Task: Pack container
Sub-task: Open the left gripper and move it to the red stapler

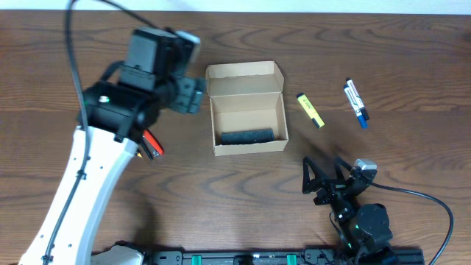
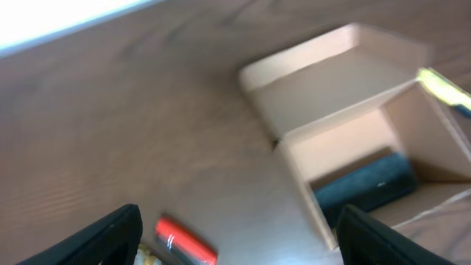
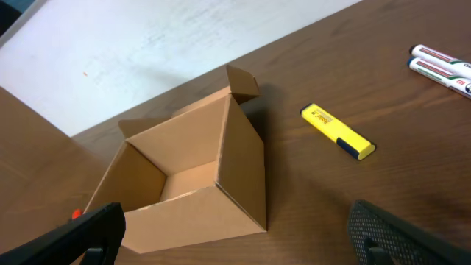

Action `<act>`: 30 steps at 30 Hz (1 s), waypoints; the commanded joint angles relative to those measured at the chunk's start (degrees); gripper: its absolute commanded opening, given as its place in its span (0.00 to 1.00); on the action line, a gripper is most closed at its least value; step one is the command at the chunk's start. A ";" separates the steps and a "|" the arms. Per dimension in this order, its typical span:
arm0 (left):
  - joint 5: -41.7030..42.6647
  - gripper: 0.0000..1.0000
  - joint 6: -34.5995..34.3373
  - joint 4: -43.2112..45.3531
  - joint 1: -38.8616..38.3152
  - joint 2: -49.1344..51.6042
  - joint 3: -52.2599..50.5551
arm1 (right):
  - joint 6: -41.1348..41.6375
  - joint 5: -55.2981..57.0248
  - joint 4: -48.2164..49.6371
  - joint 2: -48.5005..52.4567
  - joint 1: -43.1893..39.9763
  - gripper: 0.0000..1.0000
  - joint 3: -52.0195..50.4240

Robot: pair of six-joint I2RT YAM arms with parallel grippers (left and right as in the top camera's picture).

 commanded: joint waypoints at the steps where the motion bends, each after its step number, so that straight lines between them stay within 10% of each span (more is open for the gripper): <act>1: -2.10 0.85 -6.99 -1.68 5.01 0.11 -0.96 | 0.50 0.35 -0.07 0.07 -0.66 0.99 -0.20; 30: -4.22 0.92 -40.00 23.69 13.00 4.90 -39.36 | 0.50 0.35 -0.07 0.07 -0.66 0.99 -0.20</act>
